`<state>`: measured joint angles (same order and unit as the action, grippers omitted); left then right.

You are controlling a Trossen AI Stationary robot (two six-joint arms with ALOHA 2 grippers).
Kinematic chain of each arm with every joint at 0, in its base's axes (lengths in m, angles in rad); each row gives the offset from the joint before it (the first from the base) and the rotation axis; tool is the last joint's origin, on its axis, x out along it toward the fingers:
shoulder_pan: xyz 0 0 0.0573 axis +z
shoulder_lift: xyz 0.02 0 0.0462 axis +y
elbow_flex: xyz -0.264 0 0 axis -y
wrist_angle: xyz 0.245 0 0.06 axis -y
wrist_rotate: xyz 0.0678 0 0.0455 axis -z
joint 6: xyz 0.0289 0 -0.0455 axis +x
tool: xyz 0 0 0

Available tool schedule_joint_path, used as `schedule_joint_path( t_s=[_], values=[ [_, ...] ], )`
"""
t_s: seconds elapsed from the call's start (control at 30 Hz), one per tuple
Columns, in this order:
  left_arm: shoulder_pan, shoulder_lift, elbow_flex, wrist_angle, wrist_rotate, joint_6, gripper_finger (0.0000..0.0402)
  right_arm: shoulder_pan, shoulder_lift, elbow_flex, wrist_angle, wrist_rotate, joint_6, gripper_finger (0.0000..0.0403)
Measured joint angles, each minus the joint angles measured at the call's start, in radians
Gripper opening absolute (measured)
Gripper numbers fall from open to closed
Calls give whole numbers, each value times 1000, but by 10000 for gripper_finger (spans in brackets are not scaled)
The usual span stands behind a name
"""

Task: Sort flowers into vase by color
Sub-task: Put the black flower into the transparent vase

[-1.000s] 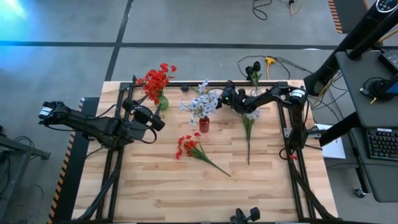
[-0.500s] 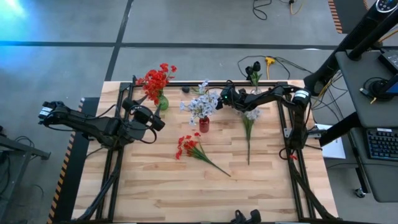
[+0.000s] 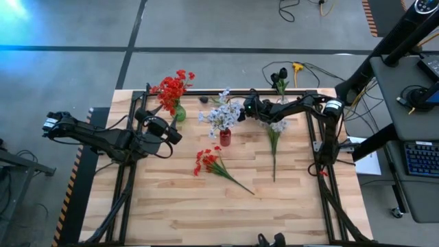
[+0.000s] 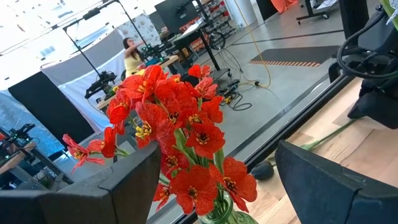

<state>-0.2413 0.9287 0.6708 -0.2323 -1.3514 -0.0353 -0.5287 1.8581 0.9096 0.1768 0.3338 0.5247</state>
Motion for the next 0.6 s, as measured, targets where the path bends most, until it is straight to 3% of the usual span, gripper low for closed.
schedule_joint_path(
  t_s=[0.6],
  values=[
    [0,0,0,0,0,0,294,6,-104,-5,-103,-51,-50,9]
  ],
)
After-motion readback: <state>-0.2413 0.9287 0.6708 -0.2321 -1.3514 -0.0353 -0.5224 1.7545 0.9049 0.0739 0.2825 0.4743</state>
